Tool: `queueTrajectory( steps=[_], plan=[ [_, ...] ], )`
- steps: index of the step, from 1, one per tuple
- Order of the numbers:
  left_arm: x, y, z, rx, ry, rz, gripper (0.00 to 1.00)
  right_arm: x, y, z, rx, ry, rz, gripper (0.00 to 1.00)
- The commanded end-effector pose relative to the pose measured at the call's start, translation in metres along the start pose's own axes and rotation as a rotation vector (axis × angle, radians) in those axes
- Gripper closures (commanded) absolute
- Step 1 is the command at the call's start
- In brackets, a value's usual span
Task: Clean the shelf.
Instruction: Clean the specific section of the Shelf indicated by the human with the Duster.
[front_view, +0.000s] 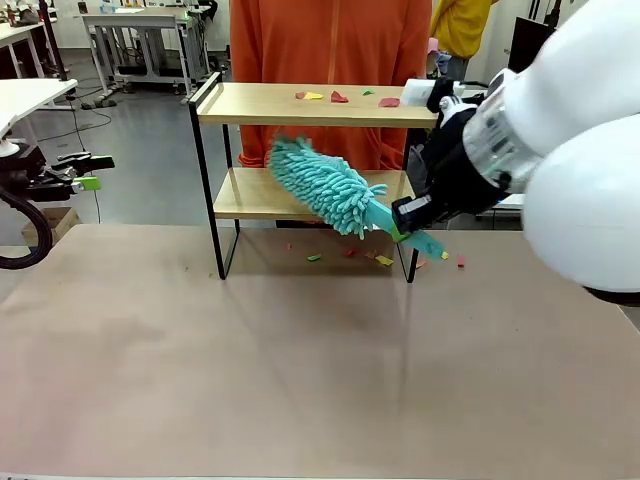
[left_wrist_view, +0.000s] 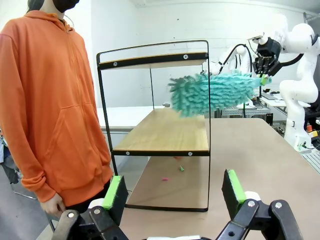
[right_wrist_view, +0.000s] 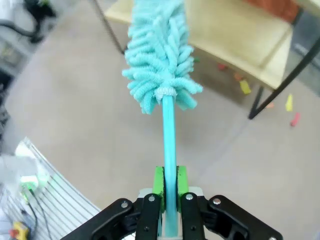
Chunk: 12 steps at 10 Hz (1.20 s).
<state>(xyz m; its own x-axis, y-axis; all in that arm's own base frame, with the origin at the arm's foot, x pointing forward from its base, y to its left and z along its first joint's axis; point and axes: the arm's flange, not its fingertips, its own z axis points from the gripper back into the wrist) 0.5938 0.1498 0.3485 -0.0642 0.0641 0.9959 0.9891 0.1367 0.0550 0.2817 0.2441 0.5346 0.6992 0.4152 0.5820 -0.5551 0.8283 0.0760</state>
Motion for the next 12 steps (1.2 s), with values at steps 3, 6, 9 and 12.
queueTrajectory(
  steps=[3, 6, 9, 12],
  plan=[
    [0.003, -0.002, -0.001, -0.003, 0.002, -0.003, 0.0, -0.06, -0.019, 0.056, 0.139, 0.144, 0.24, 0.87],
    [0.003, -0.002, -0.001, -0.003, 0.002, -0.003, 0.0, -0.094, -0.05, 0.082, 0.161, 0.415, 0.301, 0.87],
    [0.003, -0.002, -0.001, -0.003, 0.002, -0.003, 0.0, -0.14, -0.067, 0.107, 0.152, 0.589, 0.293, 0.87],
    [0.003, -0.002, -0.001, -0.003, 0.002, -0.003, 0.0, -0.129, -0.06, 0.109, 0.15, 0.619, 0.252, 0.87]
  ],
)
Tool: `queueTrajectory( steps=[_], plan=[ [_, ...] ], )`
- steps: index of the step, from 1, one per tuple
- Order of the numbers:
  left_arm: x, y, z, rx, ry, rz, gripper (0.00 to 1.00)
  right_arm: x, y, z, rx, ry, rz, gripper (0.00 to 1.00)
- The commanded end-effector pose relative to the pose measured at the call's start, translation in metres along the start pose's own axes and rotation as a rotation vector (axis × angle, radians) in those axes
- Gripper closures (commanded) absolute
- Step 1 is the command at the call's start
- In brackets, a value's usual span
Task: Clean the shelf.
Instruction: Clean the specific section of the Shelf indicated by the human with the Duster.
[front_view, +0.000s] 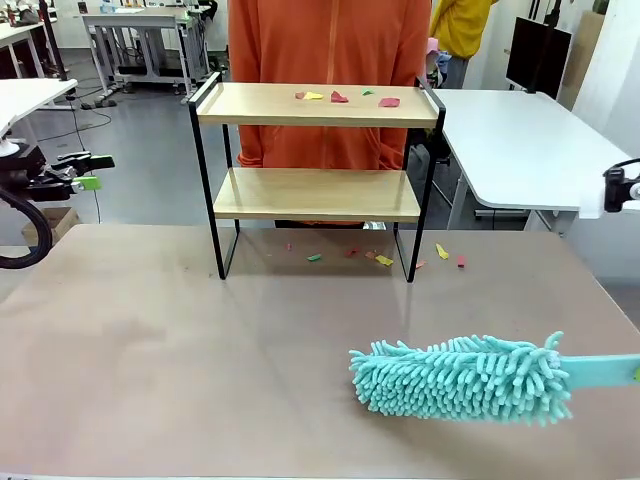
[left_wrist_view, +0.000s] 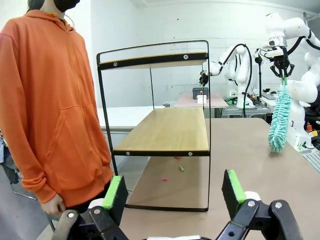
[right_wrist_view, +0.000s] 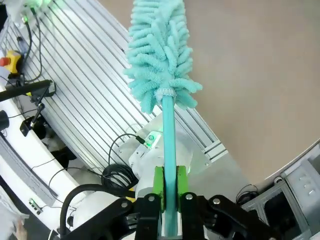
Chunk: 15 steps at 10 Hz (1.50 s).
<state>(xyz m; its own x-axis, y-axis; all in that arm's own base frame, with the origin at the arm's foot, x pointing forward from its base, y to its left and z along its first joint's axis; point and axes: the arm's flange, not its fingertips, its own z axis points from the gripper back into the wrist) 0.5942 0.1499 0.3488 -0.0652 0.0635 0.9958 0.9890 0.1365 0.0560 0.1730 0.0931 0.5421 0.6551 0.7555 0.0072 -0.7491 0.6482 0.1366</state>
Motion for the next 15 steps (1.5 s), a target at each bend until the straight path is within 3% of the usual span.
queueTrajectory(
  steps=[1, 15],
  plan=[
    [0.0029, -0.002, -0.0007, -0.003, 0.001, -0.002, 0.0, 0.0065, 0.0021, 0.0006, 0.0, -0.021, 0.016, 0.87],
    [0.0029, -0.002, -0.0007, -0.003, 0.001, -0.002, 0.0, 0.0065, 0.0021, 0.0006, 0.0, -0.021, 0.016, 0.87]
  ],
)
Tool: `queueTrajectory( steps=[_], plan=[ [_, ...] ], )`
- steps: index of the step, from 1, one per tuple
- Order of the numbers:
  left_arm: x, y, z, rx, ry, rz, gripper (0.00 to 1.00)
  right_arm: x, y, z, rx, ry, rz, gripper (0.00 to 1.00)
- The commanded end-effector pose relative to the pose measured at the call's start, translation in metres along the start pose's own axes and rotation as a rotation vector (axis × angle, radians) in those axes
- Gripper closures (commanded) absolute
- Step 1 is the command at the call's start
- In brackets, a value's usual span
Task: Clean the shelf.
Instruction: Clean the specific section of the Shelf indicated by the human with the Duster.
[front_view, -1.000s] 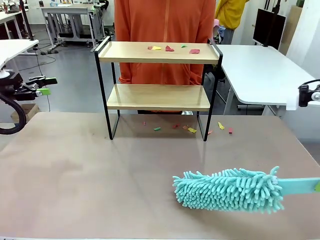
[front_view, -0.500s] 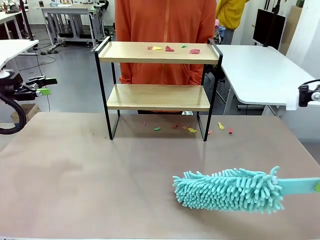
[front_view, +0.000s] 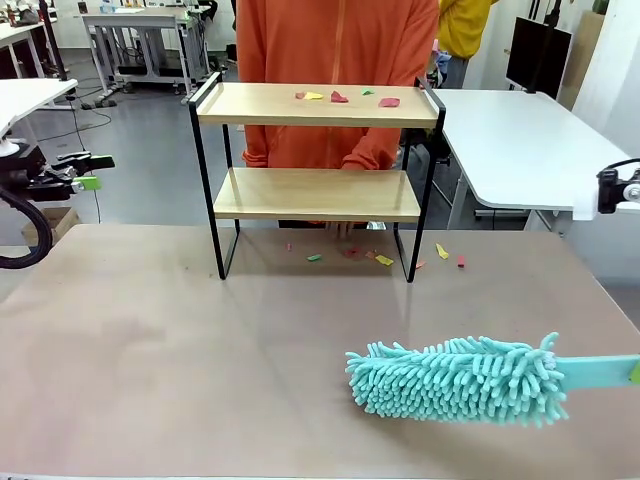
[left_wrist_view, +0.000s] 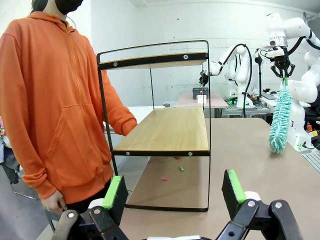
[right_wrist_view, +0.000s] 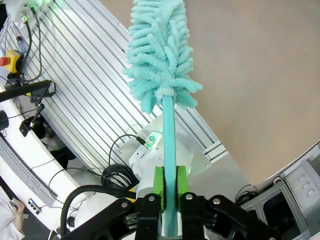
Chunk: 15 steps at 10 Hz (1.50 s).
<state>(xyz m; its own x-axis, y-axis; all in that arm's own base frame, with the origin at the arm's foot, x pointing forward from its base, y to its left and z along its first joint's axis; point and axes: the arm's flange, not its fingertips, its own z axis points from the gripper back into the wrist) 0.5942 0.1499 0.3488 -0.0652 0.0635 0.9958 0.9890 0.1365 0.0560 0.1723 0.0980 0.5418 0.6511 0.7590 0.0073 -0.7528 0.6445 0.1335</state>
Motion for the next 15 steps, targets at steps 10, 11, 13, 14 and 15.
queueTrajectory(
  steps=[10, 11, 13, 14, 15],
  plan=[
    [0.003, -0.002, -0.001, -0.003, 0.001, -0.002, 0.0, 0.003, -0.002, 0.001, 0.003, -0.022, 0.011, 0.87],
    [0.003, -0.002, -0.001, -0.003, 0.001, -0.002, 0.0, 0.0, 0.0, 0.0, 0.0, 0.0, 0.0, 0.87],
    [0.003, -0.002, -0.001, -0.003, 0.001, -0.002, 0.0, 0.04, 0.027, 0.012, -0.009, -0.051, -0.127, 0.87],
    [0.003, -0.002, -0.001, -0.003, 0.001, -0.002, 0.0, 0.06, 0.04, 0.016, 0.007, -0.096, -0.171, 0.87],
    [0.003, -0.002, -0.001, -0.003, 0.001, -0.002, 0.0, 0.085, 0.051, 0.015, 0.015, -0.144, -0.205, 0.87]
  ],
)
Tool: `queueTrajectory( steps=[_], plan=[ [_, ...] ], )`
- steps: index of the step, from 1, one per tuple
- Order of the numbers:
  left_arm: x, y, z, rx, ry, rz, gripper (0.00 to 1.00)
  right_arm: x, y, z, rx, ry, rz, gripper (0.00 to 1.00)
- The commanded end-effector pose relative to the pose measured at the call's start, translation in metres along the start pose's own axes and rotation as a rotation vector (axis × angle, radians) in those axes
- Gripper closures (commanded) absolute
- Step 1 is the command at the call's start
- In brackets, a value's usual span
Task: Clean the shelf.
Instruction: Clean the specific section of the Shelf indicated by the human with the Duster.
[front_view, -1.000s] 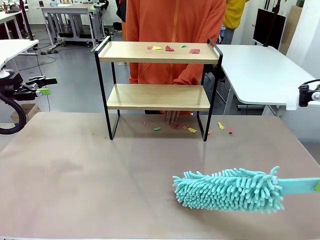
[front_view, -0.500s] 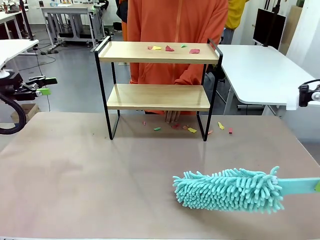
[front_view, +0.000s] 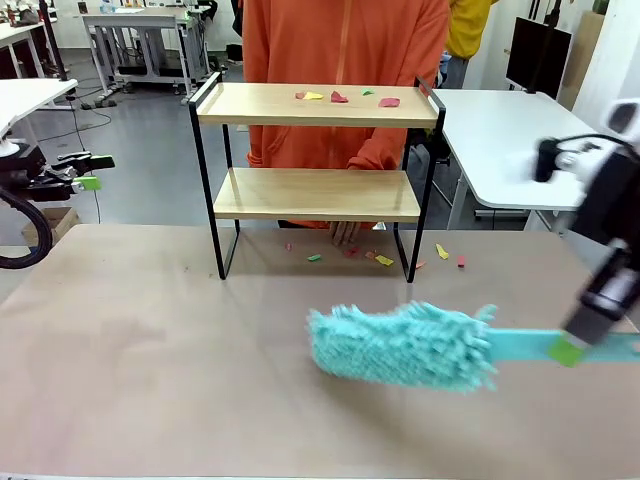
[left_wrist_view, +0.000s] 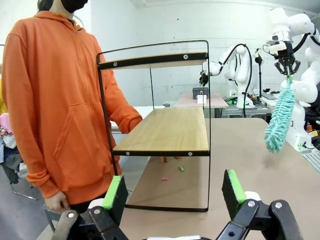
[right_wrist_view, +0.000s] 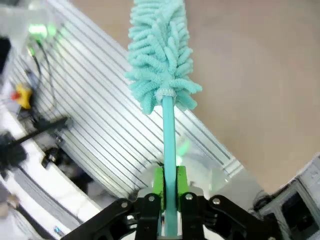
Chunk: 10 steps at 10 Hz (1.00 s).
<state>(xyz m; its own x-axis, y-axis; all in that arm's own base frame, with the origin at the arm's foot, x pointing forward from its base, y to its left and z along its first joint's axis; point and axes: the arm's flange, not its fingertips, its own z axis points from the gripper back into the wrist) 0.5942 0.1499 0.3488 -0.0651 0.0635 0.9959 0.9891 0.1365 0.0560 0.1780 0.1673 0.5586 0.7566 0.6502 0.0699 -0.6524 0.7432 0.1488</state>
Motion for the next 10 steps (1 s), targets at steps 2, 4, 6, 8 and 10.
queueTrajectory(
  steps=[2, 4, 6, 8, 10],
  plan=[
    [0.003, -0.002, -0.001, -0.003, 0.001, -0.002, 0.0, 0.067, 0.036, -0.014, -0.001, -0.143, -0.173, 0.87],
    [0.003, -0.002, -0.001, -0.003, 0.001, -0.002, 0.0, 0.107, 0.05, -0.037, -0.005, -0.221, -0.278, 0.87],
    [0.003, -0.002, -0.001, -0.003, 0.001, -0.002, 0.0, 0.144, 0.06, -0.066, -0.01, -0.287, -0.35, 0.87],
    [0.003, -0.002, -0.001, -0.003, 0.001, -0.002, 0.0, 0.151, 0.059, -0.067, 0.058, -0.174, -0.359, 0.87],
    [0.003, -0.002, -0.001, -0.003, 0.001, -0.002, 0.0, 0.137, 0.056, -0.07, -0.001, -0.263, -0.338, 0.87]
  ],
)
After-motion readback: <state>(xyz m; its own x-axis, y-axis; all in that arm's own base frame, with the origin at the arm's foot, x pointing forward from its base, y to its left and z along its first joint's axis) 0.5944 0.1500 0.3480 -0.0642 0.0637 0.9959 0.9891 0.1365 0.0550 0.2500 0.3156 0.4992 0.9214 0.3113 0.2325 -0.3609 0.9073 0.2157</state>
